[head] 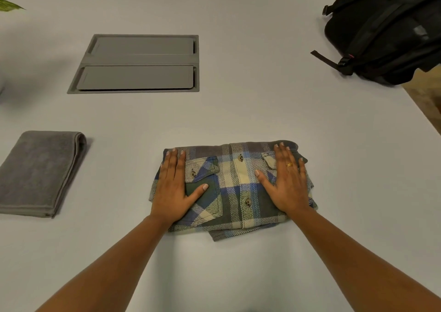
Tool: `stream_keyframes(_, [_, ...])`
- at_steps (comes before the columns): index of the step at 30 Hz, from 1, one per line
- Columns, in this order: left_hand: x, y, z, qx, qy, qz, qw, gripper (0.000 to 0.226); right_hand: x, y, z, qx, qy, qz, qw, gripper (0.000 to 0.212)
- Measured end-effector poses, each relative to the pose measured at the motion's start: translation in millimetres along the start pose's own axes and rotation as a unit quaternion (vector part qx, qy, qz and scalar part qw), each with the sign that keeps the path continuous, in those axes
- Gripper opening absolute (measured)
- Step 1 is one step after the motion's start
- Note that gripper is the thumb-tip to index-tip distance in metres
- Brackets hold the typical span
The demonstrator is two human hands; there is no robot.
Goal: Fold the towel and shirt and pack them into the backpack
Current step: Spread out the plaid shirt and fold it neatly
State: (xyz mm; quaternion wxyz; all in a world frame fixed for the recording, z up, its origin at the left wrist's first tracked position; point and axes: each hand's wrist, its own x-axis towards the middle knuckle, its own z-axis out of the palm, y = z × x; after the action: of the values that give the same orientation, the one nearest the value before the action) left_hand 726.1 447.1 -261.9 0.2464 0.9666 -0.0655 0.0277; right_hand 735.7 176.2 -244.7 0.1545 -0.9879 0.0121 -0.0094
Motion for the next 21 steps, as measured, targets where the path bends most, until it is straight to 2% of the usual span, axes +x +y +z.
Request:
stream_keyframes(5, [1,0,0,-0.005,-0.001,-0.003,1.000,0.104,7,6,-2,0.011,-0.037,-0.019,0.999,0.113])
stream_keyframes(8, [-1,2,1,0.010,0.005,-0.022,1.000,0.100,0,5,0,0.021,0.008,-0.021,1.000,0.101])
stream_keyframes(11, [-3,5,2,0.028,0.013,-0.057,0.998,0.100,-4,2,5,-0.008,0.053,0.019,0.998,0.091])
stream_keyframes(13, [-3,5,2,0.017,0.008,-0.062,0.998,0.102,-4,2,6,-0.016,0.053,0.036,0.998,0.094])
stream_keyframes(18, [-2,2,1,0.000,0.002,-0.057,0.998,0.102,-1,11,2,0.021,0.008,0.020,1.000,0.109])
stream_keyframes(21, [-3,1,1,0.008,-0.002,-0.059,0.998,0.102,-2,13,1,0.017,-0.002,0.013,1.000,0.109])
